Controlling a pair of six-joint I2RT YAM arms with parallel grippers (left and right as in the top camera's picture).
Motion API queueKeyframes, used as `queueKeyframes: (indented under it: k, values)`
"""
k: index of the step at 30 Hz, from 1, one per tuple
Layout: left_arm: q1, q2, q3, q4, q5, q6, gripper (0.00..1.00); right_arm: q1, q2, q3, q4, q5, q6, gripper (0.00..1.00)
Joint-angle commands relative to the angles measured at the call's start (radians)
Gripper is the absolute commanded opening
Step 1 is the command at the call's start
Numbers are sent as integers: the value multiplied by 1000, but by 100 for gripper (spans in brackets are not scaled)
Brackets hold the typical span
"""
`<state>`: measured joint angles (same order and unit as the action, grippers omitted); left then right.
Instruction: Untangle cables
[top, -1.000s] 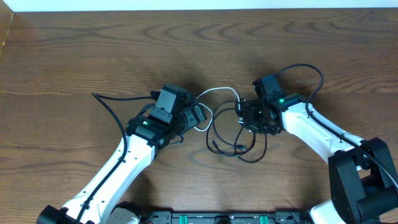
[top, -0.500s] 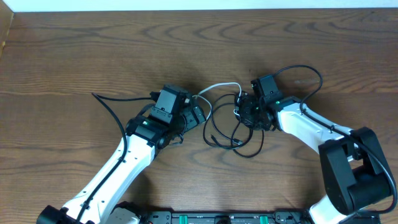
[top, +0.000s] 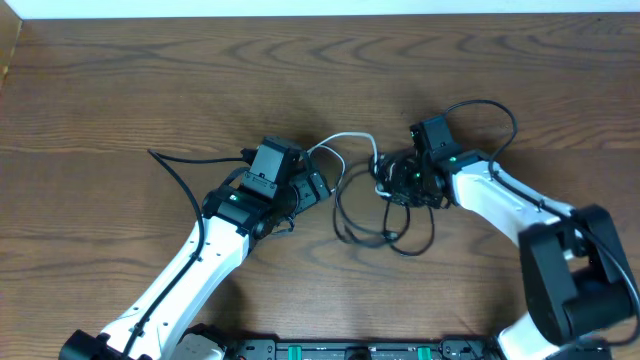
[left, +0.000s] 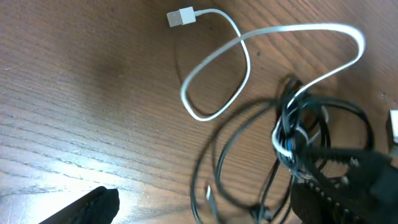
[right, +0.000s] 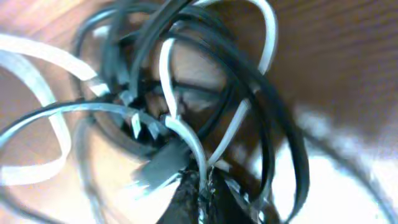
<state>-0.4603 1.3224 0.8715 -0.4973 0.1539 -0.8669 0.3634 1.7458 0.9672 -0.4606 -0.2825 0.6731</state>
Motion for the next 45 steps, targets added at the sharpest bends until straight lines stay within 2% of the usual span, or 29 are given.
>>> queueKeyframes:
  k: [1,5,8,10,14,16,17,21,25,29,33,41,45]
  values:
    - [-2,4,11,7,45,12,92,-3,-164,13,-5,-197,-251,1]
    - [-2,4,11,100,249,133,91,-2,-313,13,-41,-263,-268,1]
    - [-2,4,11,208,460,257,91,-2,-373,13,-72,-222,-278,1]
    - [-2,4,11,247,526,299,91,-2,-387,13,-109,-179,-277,1]
    - [-2,4,11,233,487,298,91,-2,-365,-1,-228,25,-134,2]
    - [-2,4,11,225,465,293,91,-1,-341,-29,-234,92,-87,15]
    - [-2,4,11,222,452,282,91,-1,-322,-48,-214,100,-80,17]
    - [-2,4,11,223,428,264,91,-1,-224,-96,-64,113,-78,16]
    - [-2,4,11,222,428,264,91,4,-106,-96,3,111,-4,10]
    - [-2,4,11,222,428,264,91,32,-24,-95,88,97,50,15]
    - [-2,4,11,222,428,264,91,45,-13,-95,134,81,109,16]
    - [-2,4,11,209,382,264,91,45,-22,-79,158,43,112,12]
    - [-2,4,11,196,368,264,91,44,-27,-66,167,44,112,22]
